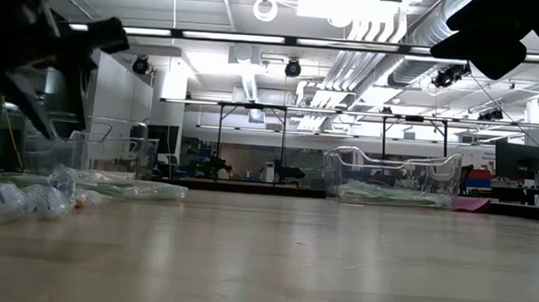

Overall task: Pick & Place Toothbrushes
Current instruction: Put the blue toothbrush into the bottom transparent bin

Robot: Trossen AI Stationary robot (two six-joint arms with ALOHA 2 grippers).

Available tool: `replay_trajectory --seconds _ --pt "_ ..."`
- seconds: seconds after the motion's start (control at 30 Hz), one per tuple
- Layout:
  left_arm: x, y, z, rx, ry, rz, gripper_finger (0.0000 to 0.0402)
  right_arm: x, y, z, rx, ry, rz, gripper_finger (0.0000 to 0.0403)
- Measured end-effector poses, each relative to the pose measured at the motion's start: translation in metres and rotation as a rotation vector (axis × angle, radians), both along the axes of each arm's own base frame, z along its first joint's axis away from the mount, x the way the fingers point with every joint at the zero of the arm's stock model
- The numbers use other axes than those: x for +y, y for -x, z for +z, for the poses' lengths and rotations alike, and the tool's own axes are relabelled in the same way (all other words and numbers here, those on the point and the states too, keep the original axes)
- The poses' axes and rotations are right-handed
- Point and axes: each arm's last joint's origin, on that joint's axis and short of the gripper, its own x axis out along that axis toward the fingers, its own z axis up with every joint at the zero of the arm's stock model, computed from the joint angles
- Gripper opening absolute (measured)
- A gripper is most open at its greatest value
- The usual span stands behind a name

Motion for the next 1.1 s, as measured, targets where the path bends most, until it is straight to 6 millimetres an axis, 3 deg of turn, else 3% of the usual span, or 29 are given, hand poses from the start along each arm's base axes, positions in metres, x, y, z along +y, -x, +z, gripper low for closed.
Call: replay_trajectory --seconds 0.3,1.1 --pt "0.002 0.003 -0.022 -0.026 0.007 -0.005 0.0149 0.000 0.000 0.000 0.000 0.002 0.000 0.0188" --pt "-0.002 -0.004 -0.025 -0.081 0.041 -0.012 0.0138 0.000 0.000 0.000 -0.001 0.005 -0.003 0.0188"
